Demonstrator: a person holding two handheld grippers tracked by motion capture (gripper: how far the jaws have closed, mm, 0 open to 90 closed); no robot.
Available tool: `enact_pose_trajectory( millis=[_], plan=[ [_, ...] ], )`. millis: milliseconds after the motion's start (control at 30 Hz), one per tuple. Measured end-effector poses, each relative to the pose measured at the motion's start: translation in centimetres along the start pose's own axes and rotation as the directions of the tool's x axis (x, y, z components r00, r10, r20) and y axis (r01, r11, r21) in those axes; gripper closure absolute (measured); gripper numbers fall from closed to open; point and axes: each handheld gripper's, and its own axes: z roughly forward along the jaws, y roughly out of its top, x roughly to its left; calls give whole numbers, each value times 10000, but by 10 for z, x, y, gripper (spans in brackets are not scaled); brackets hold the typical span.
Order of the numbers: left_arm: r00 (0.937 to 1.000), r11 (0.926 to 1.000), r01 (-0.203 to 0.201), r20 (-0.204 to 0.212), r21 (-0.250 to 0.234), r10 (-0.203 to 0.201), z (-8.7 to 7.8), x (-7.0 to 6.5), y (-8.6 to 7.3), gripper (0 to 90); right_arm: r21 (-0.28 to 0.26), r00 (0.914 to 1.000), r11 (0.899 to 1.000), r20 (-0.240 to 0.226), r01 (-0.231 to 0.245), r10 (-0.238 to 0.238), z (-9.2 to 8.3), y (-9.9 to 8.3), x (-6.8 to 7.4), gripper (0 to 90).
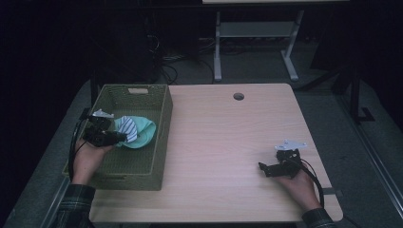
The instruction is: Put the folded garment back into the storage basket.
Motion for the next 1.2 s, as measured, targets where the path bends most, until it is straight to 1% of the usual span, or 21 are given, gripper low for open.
enact_pose_trajectory(
  millis=[33, 300, 367, 467, 500, 567, 600, 667, 700, 733, 800, 900, 933, 1000, 1067, 1200],
  plan=[
    [10000, 10000, 59, 38, 45, -59, 3, 0, -1, 743, 7, 10000, 10000, 3, 10, -10, 0, 0, 0, 16],
    [10000, 9976, 39, 17, 687, -40, 22, 3, -5, 737, 7, 10000, 10000, 5, 11, -11, 0, 0, 0, 16],
    [10000, 9954, -74, -56, 959, 80, 26, 3, -6, 734, 3, 10000, 10000, -1, -10, 10, 0, 0, 0, 16],
    [9999, 9932, -125, -61, 1154, 133, 32, 2, -7, 730, -29, 10000, 10000, 9, 47, -46, 0, 0, 0, 16],
    [9999, 9925, -115, -52, 1220, 123, 33, 2, -7, 729, 9, 10000, 10000, -5, -15, 15, 0, 0, 0, 16],
    [9997, 9896, -171, -119, 1430, 190, 37, 2, -9, 725, -22, 10000, 10000, 6, 40, -40, 0, 0, 0, 16],
    [9998, 9883, -161, -115, 1515, 181, 38, 2, -9, 723, 2, 10000, 10000, -1, -9, 9, 0, 0, 0, 16],
    [9998, 9860, -149, -93, 1660, 166, 41, 1, -10, 714, -12, 10000, 10000, 16, 45, -45, 0, 0, 0, 16],
    [9997, 9850, -204, -72, 1716, 220, 42, 2, -10, 707, -10, 10000, 10000, 19, 38, -38, 0, 0, 0, 16],
    [9999, 9836, -110, -26, 1800, 116, 43, 2, -10, 697, -10, 10000, 10000, 14, 50, -50, 0, 0, 0, 16],
    [9999, 9782, -118, 69, 2072, 106, 46, 3, -11, 681, -25, 10000, 10000, 10, 39, -39, 0, 0, 0, 16],
    [9996, 9671, -264, 125, 2530, 240, 51, 1, -12, 650, -19, 10000, 10000, 14, 58, -58, 0, 0, 0, 16],
    [9995, 9645, -310, 121, 2623, 288, 53, 1, -12, 638, -16, 10000, 10000, 10, 60, -60, 0, 0, 0, 16],
    [9995, 9641, -293, 155, 2640, 261, 54, 0, -13, 602, -20, 10000, 10000, 12, 60, -60, 0, 0, 0, 16],
    [9995, 9656, -285, 171, 2586, 250, 53, 2, -12, 548, -21, 10000, 10000, 13, 62, -62, 0, 0, 0, 16],
    [9998, 9732, -121, 206, 2298, 76, 50, 3, -12, 433, -19, 10000, 10000, 14, 58, -58, 0, 0, 0, 16]
  ],
)
